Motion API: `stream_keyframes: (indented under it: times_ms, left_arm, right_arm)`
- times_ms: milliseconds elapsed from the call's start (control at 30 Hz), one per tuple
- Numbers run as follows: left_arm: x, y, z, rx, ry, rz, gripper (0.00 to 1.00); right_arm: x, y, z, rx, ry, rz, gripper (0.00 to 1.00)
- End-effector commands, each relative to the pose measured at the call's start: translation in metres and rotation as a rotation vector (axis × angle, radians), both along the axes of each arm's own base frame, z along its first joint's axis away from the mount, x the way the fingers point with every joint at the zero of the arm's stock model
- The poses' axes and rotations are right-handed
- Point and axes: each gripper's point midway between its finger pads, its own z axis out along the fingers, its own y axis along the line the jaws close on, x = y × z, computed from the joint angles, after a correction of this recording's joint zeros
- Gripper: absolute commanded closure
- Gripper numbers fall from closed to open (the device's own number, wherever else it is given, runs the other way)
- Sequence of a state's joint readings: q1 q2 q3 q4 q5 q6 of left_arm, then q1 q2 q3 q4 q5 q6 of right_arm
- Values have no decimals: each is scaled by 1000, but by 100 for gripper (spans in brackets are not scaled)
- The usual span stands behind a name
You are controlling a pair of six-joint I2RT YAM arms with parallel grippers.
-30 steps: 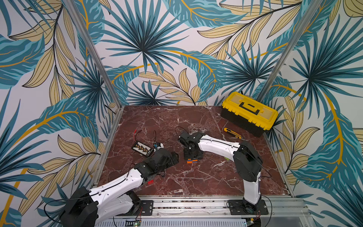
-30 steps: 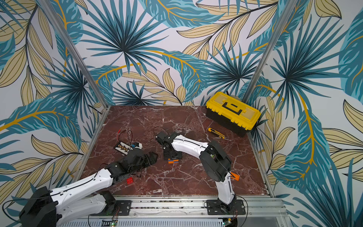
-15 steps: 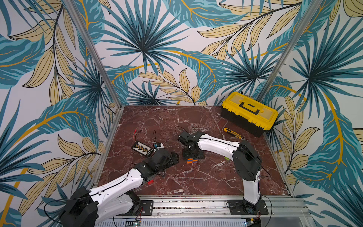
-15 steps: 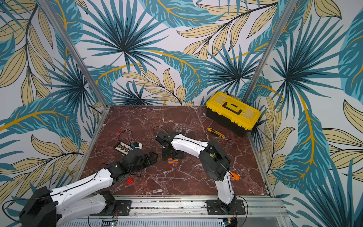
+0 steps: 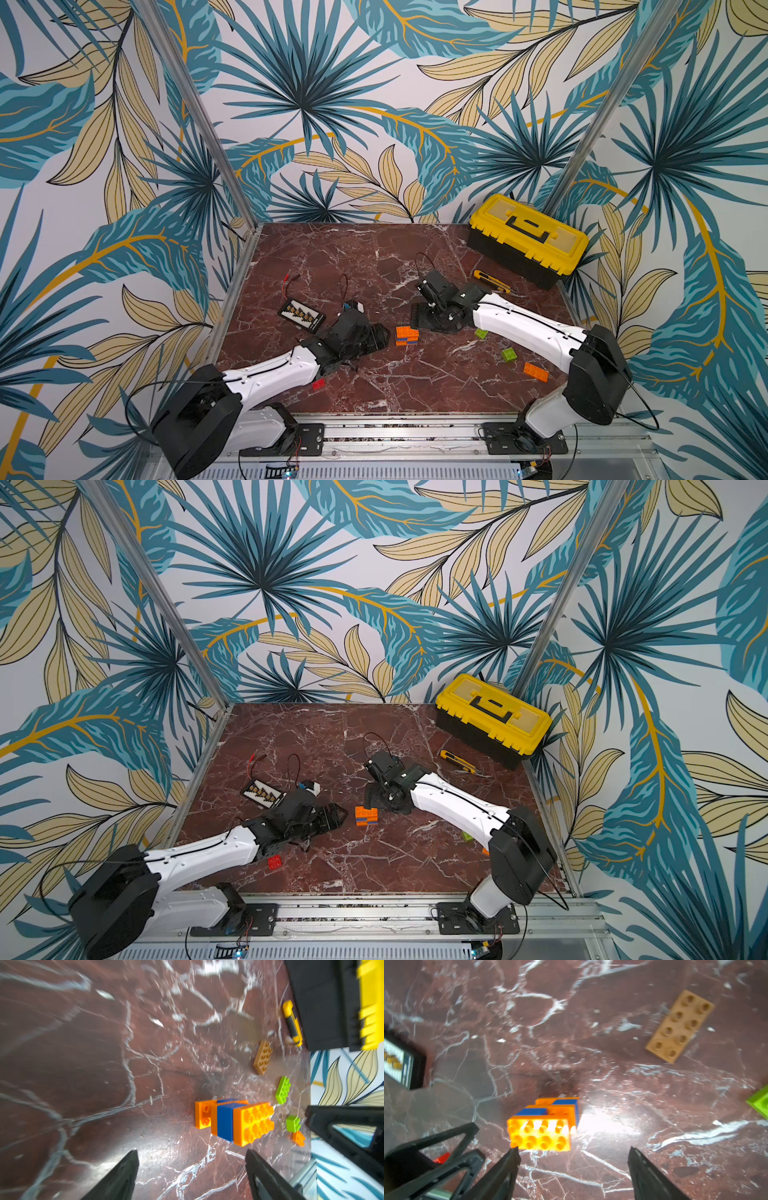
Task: Assemble the number 5 with lego
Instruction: Assemble the lego brick with the lego brick.
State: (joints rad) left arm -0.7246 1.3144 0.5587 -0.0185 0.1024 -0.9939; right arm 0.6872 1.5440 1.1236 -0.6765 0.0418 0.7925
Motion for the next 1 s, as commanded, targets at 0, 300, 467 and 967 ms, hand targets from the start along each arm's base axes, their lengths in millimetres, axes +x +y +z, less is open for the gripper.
stream_keyframes:
  times_ms: [0, 300, 467, 967]
  left_arm:
    - [14, -37, 29, -119, -38, -98, 24]
    - [20, -37, 25, -138, -35, -54, 26]
    - [20, -33, 13, -105, 5, -32, 33]
    - [17, -34, -2, -98, 49, -29, 49]
  right_arm:
    - [-1, -8, -17, 95, 30, -70, 23]
    - [-5, -12, -57, 248, 128, -133, 28]
    - [-4, -10, -66, 265, 156, -141, 28]
    - [-5, -17, -68, 242, 153, -158, 28]
